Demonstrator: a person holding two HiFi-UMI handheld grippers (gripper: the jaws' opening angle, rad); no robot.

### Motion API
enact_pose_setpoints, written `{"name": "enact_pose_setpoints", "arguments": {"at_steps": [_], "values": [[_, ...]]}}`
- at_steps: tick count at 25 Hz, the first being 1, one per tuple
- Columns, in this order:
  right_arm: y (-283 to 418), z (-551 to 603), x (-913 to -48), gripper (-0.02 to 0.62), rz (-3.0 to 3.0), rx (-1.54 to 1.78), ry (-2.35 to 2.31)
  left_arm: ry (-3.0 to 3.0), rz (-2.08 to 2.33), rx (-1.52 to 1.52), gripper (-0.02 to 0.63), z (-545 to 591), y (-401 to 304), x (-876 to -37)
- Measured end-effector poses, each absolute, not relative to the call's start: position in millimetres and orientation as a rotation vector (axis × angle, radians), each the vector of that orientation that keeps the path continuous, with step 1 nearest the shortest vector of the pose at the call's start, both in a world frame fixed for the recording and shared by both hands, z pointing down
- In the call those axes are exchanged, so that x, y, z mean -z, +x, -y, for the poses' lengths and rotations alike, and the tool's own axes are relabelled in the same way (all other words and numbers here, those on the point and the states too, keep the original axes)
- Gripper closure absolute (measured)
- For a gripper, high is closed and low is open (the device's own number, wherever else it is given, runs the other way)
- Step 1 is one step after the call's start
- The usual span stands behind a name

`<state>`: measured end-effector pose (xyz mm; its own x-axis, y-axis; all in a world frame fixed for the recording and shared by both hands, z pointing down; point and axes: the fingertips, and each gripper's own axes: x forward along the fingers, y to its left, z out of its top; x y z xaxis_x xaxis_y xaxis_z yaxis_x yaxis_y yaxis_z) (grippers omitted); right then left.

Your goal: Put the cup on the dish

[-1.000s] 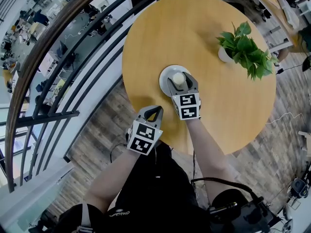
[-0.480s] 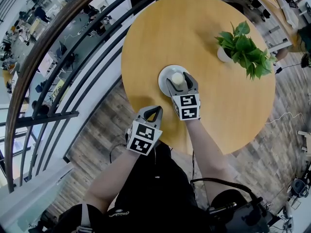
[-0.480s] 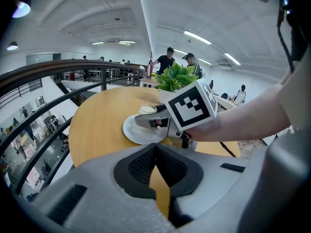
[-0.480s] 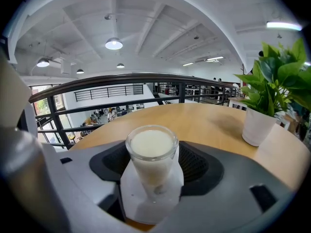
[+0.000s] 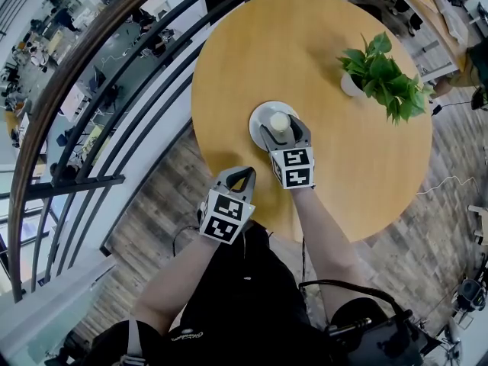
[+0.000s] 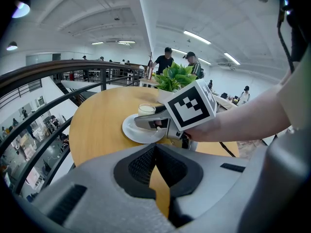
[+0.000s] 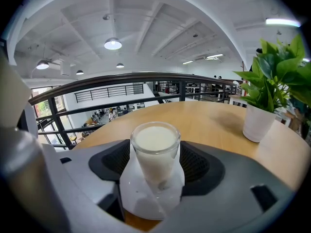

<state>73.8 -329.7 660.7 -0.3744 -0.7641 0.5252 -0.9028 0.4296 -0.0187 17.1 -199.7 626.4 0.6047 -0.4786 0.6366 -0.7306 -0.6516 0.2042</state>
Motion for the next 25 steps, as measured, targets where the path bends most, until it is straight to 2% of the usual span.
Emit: {"name": "enact_pose_setpoints", "arguments": {"at_steps": [25], "values": [[88,283,-656,0.295,2.232,-0.473,1.380,2.404,0.986,-0.736,0.611,198,23,-615]]}}
